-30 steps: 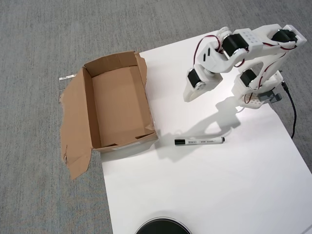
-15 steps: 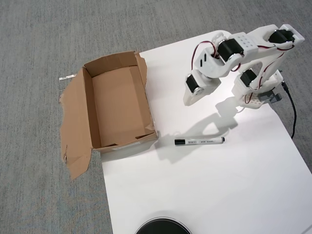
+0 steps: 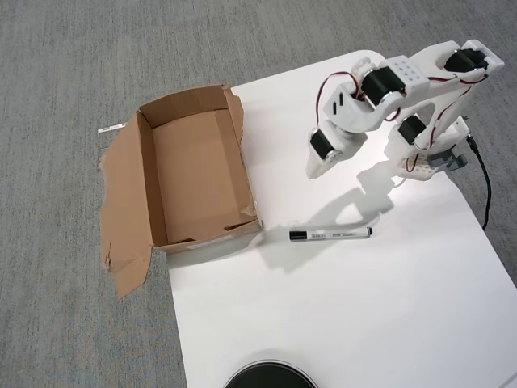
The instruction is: Grasp a pen and put it in the box.
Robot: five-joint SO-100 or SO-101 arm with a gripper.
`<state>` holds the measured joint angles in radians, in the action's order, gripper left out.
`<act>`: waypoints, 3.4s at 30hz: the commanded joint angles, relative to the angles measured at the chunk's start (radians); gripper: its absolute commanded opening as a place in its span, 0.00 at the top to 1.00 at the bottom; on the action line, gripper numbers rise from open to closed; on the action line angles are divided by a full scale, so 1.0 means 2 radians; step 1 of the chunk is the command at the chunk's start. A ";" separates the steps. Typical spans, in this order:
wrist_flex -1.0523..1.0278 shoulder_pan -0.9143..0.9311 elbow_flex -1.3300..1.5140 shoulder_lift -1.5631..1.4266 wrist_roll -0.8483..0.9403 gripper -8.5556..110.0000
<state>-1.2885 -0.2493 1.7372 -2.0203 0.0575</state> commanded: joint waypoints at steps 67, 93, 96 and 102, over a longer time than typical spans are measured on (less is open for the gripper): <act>0.046 -0.118 -0.006 0.257 0.300 0.67; 0.043 -0.121 -0.007 0.359 0.303 0.68; 0.043 -0.121 -0.007 0.359 0.303 0.68; 0.046 -0.121 -0.008 0.359 0.300 0.68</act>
<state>-1.1980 -0.4886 1.7326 -1.3039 0.6604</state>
